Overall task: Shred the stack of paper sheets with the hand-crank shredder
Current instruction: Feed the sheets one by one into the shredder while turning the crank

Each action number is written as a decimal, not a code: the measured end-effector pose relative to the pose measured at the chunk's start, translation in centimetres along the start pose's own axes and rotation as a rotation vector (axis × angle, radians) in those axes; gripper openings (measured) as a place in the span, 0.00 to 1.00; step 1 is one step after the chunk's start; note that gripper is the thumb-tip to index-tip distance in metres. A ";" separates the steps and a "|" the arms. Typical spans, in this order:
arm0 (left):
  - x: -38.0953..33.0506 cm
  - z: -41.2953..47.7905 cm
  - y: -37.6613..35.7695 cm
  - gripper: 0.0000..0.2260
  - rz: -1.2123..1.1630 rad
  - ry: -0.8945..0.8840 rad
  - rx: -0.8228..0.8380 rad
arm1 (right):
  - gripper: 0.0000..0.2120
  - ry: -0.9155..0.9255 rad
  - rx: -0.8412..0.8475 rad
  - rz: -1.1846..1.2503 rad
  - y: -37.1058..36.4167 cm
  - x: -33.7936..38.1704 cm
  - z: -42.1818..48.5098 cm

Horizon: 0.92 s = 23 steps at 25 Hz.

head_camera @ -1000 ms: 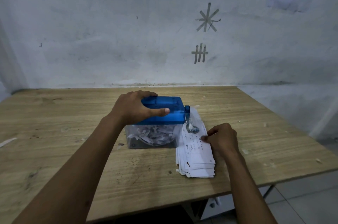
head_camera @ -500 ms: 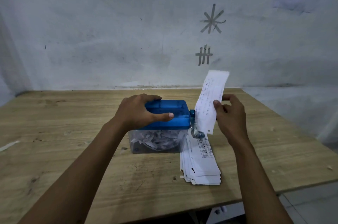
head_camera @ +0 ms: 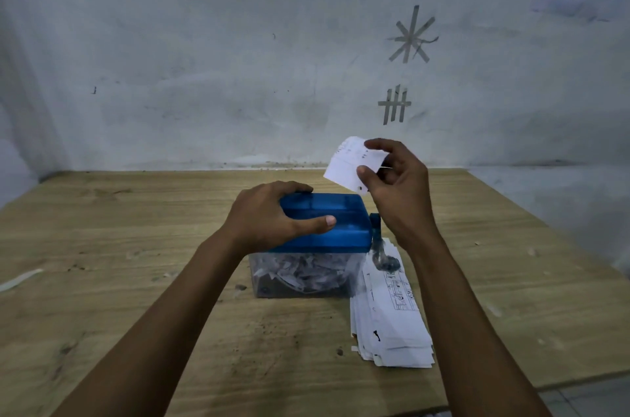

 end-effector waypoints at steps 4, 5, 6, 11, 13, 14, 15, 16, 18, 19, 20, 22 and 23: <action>0.2 0.1 0.0 0.42 -0.025 -0.003 -0.007 | 0.09 0.025 0.077 -0.029 -2.1 0.3 0.9; 0.3 0.1 0.0 0.41 -0.040 -0.004 -0.009 | 0.08 0.019 0.104 -0.012 -2.5 0.2 0.9; 0.3 0.1 0.0 0.40 -0.053 -0.010 -0.011 | 0.09 0.010 0.135 0.004 -2.9 0.0 0.9; 0.7 0.3 0.3 0.21 -0.167 -0.054 -0.048 | 0.10 -0.023 0.239 0.018 -4.0 -0.2 0.5; 1.1 0.3 0.4 0.17 -0.237 -0.076 -0.053 | 0.10 -0.057 0.279 0.050 -4.4 -0.4 0.4; 1.1 0.3 0.4 0.17 -0.265 -0.086 -0.054 | 0.10 -0.070 0.301 0.044 -4.6 -0.4 0.3; 1.2 0.3 0.4 0.16 -0.281 -0.093 -0.057 | 0.10 -0.073 0.323 0.027 -4.9 -0.4 0.2; 1.3 0.3 0.4 0.16 -0.294 -0.097 -0.061 | 0.10 -0.064 0.338 0.013 -5.1 -0.3 0.2; 1.3 0.2 0.5 0.13 -0.317 -0.097 -0.076 | 0.10 -0.037 0.317 -0.006 -4.8 -0.1 -0.1; 1.3 0.1 0.5 0.13 -0.327 -0.095 -0.086 | 0.09 -0.036 0.278 -0.031 -4.3 -0.2 -0.4; 1.3 0.0 0.6 0.14 -0.339 -0.096 -0.095 | 0.10 -0.054 0.229 -0.077 -3.6 -0.4 -0.9; 1.5 -0.2 0.7 0.17 -0.359 -0.091 -0.106 | 0.14 -0.165 0.150 -0.206 -2.3 -1.5 -2.7; 1.6 -0.3 0.7 0.19 -0.370 -0.083 -0.106 | 0.18 -0.259 0.132 -0.255 -1.8 -2.4 -4.0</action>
Point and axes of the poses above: each hand's wrist, its own z-axis towards the middle knuckle, its own y-axis out of the back of the hand, x = y × z, the point moved 9 cm from there along z, towards the middle knuckle, and after that the axes turned 14 degrees about x, right-handed, at the moved point
